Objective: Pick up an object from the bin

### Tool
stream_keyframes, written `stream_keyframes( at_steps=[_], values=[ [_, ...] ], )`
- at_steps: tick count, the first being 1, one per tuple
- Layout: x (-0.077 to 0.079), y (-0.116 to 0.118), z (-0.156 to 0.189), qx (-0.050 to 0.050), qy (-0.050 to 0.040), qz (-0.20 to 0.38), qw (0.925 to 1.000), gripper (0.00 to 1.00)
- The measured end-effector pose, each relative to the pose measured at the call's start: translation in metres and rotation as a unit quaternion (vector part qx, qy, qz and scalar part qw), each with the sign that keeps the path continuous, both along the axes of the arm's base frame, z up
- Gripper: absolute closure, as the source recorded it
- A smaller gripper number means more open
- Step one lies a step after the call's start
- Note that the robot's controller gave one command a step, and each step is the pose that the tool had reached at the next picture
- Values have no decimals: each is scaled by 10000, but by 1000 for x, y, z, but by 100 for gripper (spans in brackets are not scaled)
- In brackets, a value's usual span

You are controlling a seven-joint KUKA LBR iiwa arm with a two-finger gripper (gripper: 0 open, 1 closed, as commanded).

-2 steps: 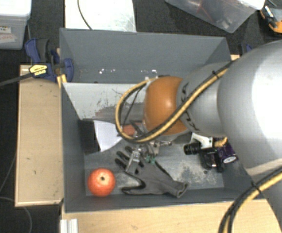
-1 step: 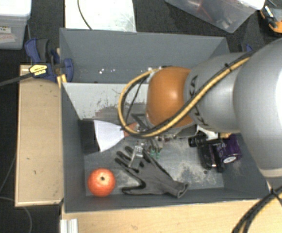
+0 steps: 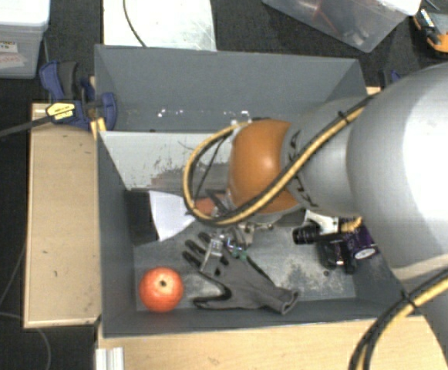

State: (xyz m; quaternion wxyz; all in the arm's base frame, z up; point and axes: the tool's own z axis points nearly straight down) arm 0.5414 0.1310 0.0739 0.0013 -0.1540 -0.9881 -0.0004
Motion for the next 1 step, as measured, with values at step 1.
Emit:
stream_keyframes(
  at_steps=[1],
  values=[
    [-9,3,-4,12,-39,-463,9989,0]
  ],
)
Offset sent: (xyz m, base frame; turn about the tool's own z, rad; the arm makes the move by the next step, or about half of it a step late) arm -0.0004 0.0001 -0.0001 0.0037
